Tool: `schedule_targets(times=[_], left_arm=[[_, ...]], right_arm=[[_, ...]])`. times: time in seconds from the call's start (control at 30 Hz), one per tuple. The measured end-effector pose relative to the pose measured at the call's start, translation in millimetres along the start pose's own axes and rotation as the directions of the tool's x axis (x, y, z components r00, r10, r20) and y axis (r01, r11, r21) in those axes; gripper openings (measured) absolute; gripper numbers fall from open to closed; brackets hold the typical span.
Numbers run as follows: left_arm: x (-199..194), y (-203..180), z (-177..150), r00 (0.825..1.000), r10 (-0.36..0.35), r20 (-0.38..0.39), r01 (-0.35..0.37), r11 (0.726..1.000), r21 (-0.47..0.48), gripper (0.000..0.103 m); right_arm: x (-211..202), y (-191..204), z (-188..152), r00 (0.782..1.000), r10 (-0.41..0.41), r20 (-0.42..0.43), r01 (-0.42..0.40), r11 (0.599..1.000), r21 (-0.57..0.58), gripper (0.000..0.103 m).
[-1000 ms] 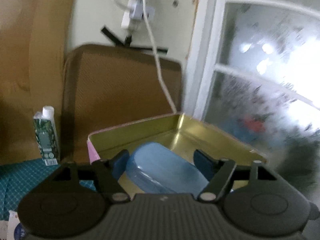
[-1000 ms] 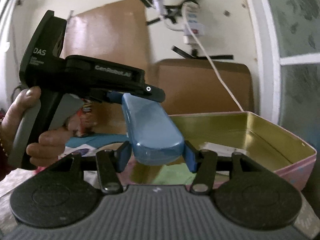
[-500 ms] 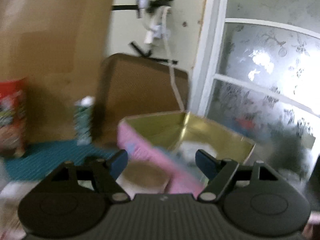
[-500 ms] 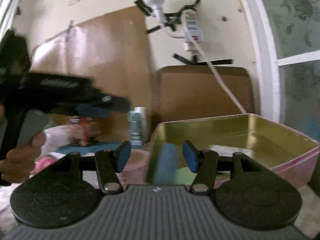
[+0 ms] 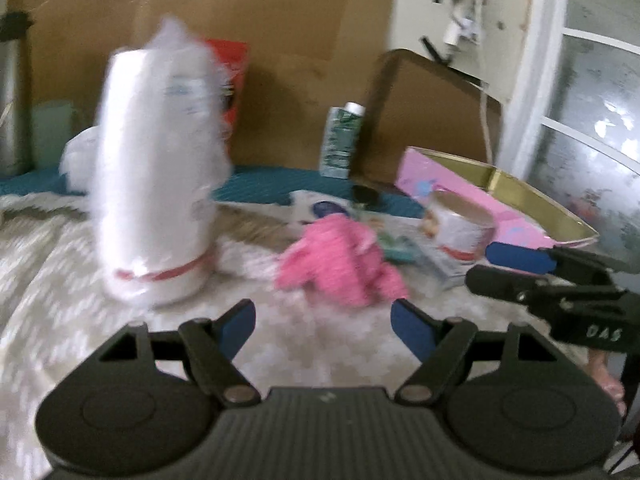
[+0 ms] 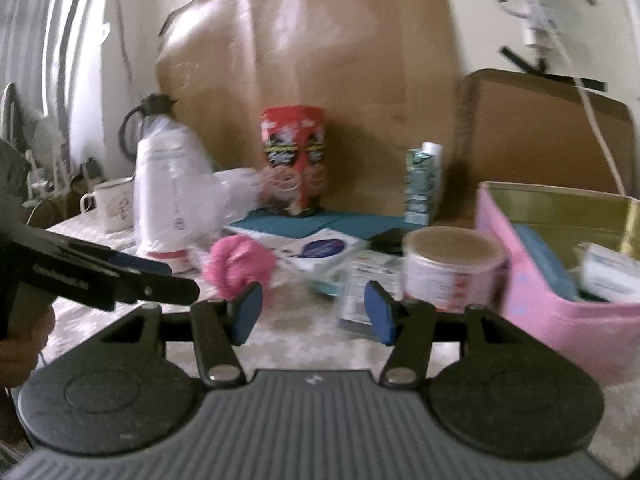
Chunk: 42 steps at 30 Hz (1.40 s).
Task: Organize soft objects
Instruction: 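Grasp the clear cotton-swab pack with the right gripper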
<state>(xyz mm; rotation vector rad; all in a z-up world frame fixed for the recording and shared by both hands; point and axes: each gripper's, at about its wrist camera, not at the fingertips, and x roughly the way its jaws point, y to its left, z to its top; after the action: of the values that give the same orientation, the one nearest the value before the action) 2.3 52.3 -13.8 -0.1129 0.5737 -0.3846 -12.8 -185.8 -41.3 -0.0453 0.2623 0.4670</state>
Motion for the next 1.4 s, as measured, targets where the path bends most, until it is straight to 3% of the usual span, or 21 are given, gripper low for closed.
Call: schedule_targets(times=[0.23,0.43,0.5,0.6,0.67,0.77,0.8,0.87,0.93,1.0,1.07,1.17,1.27,1.4], left_arm=[[-8.0,33.0,-2.9,0.998,-0.047,0.039,0.052,0.99,-0.135,0.077],[-13.4,35.4,-5.5,0.991,-0.092,0.098,0.105,0.985,-0.14,0.077],[-16.5,34.9,-6.9,0.987,-0.11,0.119,0.125,0.984,-0.127,0.077],[-22.9,34.3,-9.8,0.978,-0.13,0.161,0.149,0.983,-0.11,0.079],[-25.2,34.2,-10.7,0.974,-0.137,0.181,0.159,0.981,-0.112,0.079],[-26.2,35.8,-10.7,0.97,-0.148,0.191,0.174,0.977,-0.123,0.079],[-26.1,36.2,-10.4,0.97,-0.151,0.192,0.177,0.976,-0.125,0.079],[-25.5,36.4,-9.8,0.97,-0.152,0.191,0.178,0.976,-0.129,0.079],[-25.5,36.4,-9.4,0.97,-0.152,0.191,0.179,0.975,-0.129,0.079],[-26.9,36.9,-9.9,0.968,-0.152,0.198,0.18,0.975,-0.132,0.079],[-27.3,39.7,-10.2,0.966,-0.156,0.204,0.187,0.972,-0.144,0.079],[-27.1,45.3,-10.1,0.964,-0.164,0.21,0.202,0.964,-0.173,0.079],[-26.6,50.6,-10.4,0.962,-0.168,0.215,0.212,0.957,-0.199,0.079],[-25.5,50.9,-10.5,0.964,-0.162,0.209,0.205,0.958,-0.202,0.079]], right_arm=[[29.7,14.8,23.0,0.998,0.049,-0.037,-0.049,0.999,0.009,0.057],[79.2,17.9,55.1,0.986,0.135,-0.096,-0.132,0.991,0.033,0.054],[103.4,25.2,63.7,0.967,0.193,-0.169,-0.199,0.98,-0.019,0.055],[137.6,38.9,70.5,0.914,0.274,-0.299,-0.322,0.938,-0.126,0.059],[157.3,48.8,72.5,0.887,0.276,-0.371,-0.37,0.905,-0.211,0.073],[176.7,61.0,72.4,0.875,0.246,-0.416,-0.393,0.863,-0.317,0.086],[181.8,62.6,71.9,0.867,0.248,-0.432,-0.408,0.852,-0.329,0.088],[192.8,64.2,69.1,0.829,0.271,-0.489,-0.462,0.824,-0.327,0.091],[203.8,65.3,63.1,0.812,0.249,-0.528,-0.471,0.813,-0.341,0.089],[204.3,63.2,63.6,0.81,0.269,-0.522,-0.477,0.82,-0.318,0.084],[195.4,62.7,62.7,0.829,0.258,-0.496,-0.462,0.816,-0.349,0.074],[173.8,61.8,61.6,0.863,0.257,-0.435,-0.436,0.812,-0.387,0.073],[144.8,51.6,68.0,0.895,0.297,-0.331,-0.413,0.833,-0.369,0.073],[103.5,29.2,81.8,0.933,0.329,-0.147,-0.357,0.899,-0.255,0.073]])
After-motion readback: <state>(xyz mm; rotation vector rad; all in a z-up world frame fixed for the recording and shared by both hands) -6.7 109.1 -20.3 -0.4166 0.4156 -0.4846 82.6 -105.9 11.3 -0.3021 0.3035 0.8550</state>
